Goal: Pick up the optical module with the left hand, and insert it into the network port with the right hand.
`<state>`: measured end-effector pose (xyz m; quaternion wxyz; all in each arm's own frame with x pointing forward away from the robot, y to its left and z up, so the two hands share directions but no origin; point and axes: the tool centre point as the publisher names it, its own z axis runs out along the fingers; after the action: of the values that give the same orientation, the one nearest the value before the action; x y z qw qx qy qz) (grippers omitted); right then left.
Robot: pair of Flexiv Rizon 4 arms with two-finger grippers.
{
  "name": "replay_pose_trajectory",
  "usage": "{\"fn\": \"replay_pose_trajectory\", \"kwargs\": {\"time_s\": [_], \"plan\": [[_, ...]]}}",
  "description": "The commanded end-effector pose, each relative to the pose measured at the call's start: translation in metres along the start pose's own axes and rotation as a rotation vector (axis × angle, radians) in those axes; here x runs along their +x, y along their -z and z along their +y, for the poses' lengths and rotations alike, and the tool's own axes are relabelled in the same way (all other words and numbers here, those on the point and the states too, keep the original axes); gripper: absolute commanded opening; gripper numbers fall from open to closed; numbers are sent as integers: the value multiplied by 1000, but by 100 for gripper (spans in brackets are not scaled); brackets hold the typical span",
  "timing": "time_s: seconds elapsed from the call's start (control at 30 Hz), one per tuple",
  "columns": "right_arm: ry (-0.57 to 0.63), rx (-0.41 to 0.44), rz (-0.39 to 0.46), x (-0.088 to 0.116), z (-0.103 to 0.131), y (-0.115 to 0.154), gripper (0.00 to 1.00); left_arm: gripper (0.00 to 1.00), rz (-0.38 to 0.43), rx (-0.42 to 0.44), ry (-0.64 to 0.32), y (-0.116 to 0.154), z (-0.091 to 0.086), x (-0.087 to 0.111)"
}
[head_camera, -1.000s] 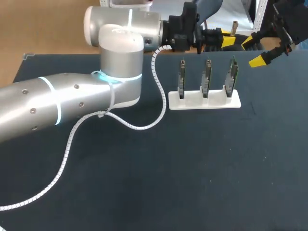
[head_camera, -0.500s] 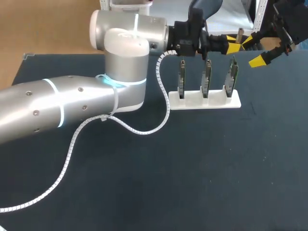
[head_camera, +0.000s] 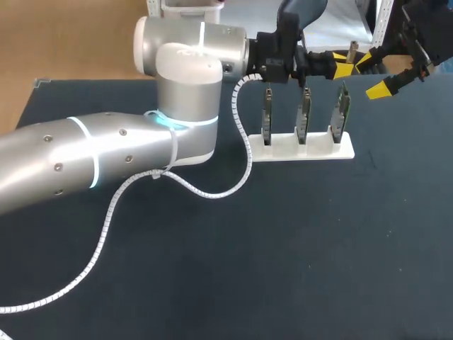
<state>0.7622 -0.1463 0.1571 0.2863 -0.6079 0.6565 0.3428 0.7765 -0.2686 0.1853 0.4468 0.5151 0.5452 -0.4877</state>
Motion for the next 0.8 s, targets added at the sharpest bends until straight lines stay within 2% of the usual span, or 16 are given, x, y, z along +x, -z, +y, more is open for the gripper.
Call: {"fn": "replay_pose_trajectory", "kwargs": {"time_s": [0.03, 0.8], "plan": [[1, 7, 0, 0, 3, 0, 100, 0, -8, -12, 6, -3, 0, 3], [1, 7, 0, 0, 3, 0, 100, 0, 0, -10, -12, -10, -9, 6]]}}
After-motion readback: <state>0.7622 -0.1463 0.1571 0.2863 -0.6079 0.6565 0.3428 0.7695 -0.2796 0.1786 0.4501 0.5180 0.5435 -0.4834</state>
